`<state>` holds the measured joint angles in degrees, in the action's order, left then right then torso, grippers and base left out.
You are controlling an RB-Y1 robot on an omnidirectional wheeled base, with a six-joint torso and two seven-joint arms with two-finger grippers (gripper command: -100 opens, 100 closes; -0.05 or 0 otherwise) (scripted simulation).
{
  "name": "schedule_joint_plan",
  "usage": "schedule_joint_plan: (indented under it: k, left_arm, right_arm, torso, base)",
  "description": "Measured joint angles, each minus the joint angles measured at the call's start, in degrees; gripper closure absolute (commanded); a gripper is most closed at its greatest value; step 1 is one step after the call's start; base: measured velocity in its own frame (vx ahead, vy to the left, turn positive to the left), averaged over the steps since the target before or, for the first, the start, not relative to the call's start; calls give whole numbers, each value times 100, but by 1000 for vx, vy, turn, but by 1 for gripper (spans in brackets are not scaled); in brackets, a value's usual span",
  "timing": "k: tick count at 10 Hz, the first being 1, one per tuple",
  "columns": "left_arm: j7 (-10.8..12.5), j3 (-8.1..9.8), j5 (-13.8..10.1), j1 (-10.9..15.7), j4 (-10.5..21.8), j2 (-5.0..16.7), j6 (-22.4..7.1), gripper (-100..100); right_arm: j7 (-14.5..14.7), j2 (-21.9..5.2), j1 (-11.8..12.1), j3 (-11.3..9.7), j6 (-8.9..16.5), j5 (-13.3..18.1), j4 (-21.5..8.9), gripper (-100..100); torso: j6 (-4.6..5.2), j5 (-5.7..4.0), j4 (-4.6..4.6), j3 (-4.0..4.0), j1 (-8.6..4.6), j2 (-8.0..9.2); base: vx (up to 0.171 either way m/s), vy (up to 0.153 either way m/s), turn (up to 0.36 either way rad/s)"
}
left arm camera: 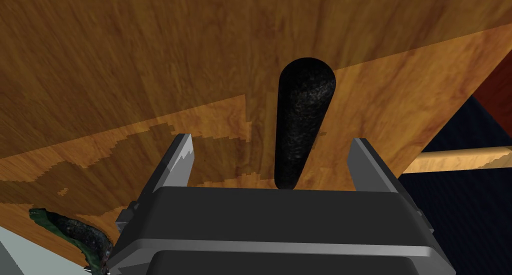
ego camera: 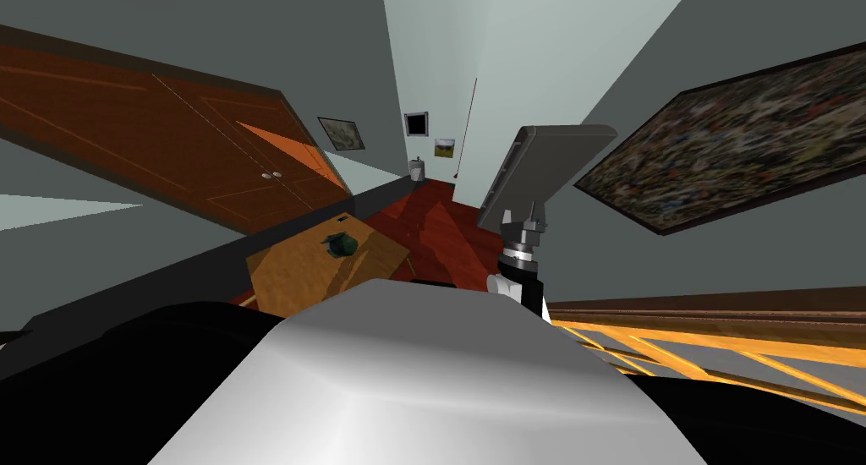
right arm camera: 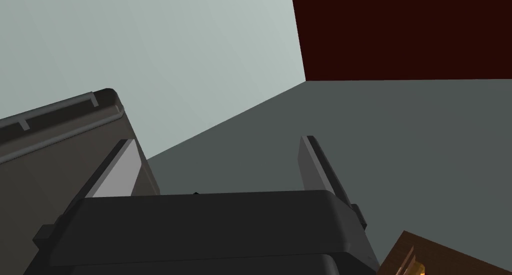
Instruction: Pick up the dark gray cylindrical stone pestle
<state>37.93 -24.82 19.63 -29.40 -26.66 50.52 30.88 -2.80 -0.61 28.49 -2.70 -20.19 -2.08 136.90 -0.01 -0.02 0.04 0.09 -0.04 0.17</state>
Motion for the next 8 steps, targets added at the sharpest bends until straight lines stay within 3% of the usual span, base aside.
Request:
schedule_joint_plan:
  k: [8]
  left_arm:
    - [-480, -606, -1371, -117, 140, -206, -129, -100]
  right_arm:
    - [0, 0, 0, 0, 0, 0, 0, 0]
  torso:
    - [-2, -1, 0, 1, -2, 2]
  base:
    - [-43, 10, -132]
